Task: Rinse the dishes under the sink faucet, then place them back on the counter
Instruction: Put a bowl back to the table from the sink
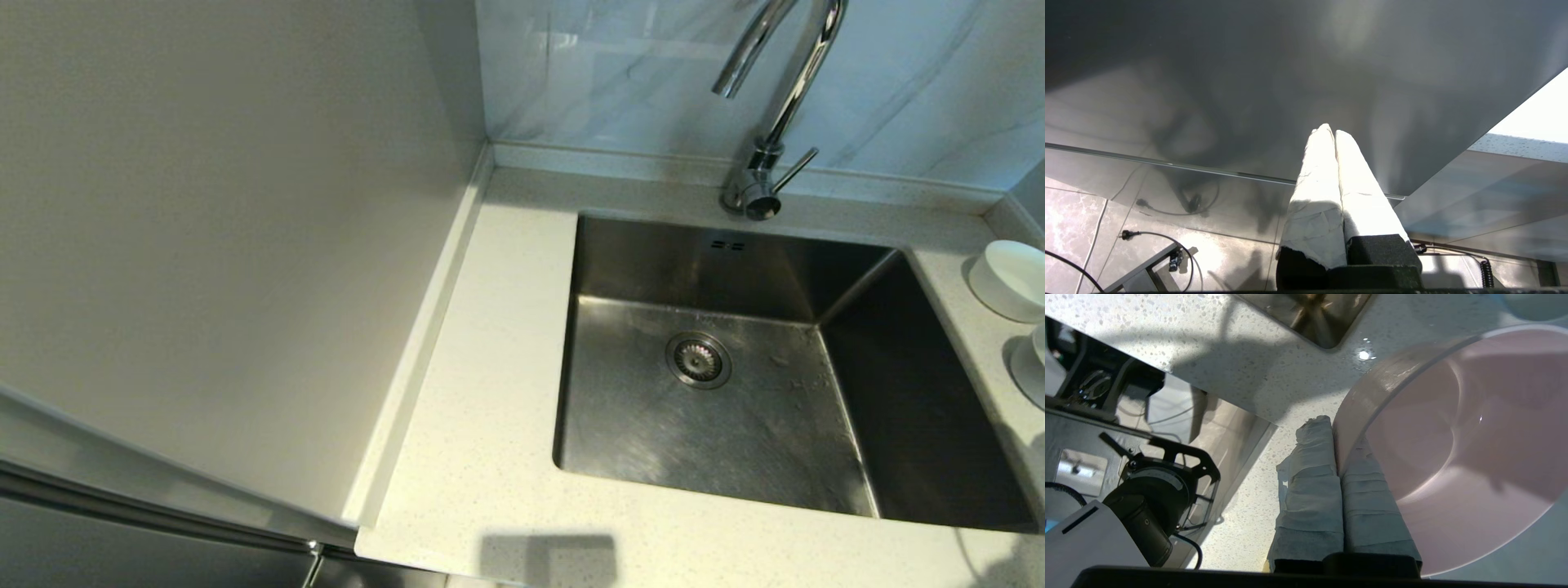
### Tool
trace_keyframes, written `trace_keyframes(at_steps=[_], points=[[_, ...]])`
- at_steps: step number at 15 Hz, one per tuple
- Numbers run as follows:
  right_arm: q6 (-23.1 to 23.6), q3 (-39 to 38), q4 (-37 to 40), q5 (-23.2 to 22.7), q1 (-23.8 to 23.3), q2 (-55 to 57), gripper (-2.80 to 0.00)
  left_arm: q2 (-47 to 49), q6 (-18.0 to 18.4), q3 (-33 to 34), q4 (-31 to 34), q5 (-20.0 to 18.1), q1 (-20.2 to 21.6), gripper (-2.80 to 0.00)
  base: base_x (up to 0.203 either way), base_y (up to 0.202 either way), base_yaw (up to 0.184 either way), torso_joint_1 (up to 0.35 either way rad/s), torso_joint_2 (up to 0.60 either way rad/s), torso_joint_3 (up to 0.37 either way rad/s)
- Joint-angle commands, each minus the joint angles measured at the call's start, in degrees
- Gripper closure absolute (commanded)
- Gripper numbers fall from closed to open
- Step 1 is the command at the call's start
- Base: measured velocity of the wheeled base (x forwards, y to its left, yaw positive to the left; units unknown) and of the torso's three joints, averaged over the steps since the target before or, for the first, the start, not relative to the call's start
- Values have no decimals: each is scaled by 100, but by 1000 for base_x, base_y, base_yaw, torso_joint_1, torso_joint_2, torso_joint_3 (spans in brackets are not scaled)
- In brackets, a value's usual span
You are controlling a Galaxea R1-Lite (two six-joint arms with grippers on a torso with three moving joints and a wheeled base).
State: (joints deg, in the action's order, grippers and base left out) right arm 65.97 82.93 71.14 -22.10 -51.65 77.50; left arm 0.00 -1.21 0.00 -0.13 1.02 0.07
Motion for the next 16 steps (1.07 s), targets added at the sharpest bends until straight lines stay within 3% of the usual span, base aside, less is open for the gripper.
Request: trace_keyframes(at_steps=[1,8,13,16], points=[[166,-47,29,10,74,454,0,-18,-2,0,-4,3,1,0,0,0,0,0,0,0],[373,-694,-87,350,-44,605,0,-18,-2,0,-4,3,1,0,0,0,0,0,0,0],[373,-1699,-1293,472,-106,625,0,-18,-2,0,-4,3,1,0,0,0,0,0,0,0],[373,-1765,-1522,505,-126,841,0,-18,-2,0,-4,3,1,0,0,0,0,0,0,0]])
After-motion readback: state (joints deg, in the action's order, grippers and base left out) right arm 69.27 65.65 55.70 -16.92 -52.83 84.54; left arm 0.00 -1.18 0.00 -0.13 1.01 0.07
